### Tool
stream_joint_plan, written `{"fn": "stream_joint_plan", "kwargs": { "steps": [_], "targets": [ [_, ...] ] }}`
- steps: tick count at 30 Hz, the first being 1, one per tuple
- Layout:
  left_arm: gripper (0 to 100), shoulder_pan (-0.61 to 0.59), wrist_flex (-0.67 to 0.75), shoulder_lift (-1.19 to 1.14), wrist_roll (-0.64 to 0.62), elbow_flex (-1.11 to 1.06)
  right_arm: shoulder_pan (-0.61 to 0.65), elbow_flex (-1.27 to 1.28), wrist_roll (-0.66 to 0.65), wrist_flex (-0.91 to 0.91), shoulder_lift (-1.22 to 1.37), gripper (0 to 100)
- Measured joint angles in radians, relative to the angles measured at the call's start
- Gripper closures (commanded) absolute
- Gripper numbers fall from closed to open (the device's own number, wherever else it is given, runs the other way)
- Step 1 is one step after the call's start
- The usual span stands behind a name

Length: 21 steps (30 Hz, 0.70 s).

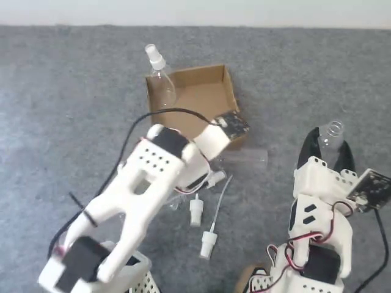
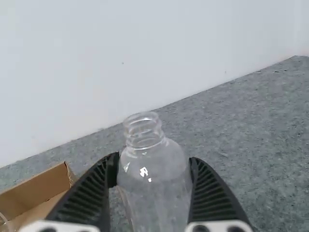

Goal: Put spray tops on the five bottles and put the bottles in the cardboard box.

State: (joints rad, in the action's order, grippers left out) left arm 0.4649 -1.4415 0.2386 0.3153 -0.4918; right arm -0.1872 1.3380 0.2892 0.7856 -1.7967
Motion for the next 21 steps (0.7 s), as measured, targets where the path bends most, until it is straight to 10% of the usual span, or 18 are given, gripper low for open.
{"fn": "stream_joint_plan", "kwargs": {
  "steps": [21],
  "targets": [
    [88, 0.071, 0.009, -0.439, 0.000, 0.256, 0.000, 0.000, 0.000, 0.000, 0.000, 96.5]
  ]
}}
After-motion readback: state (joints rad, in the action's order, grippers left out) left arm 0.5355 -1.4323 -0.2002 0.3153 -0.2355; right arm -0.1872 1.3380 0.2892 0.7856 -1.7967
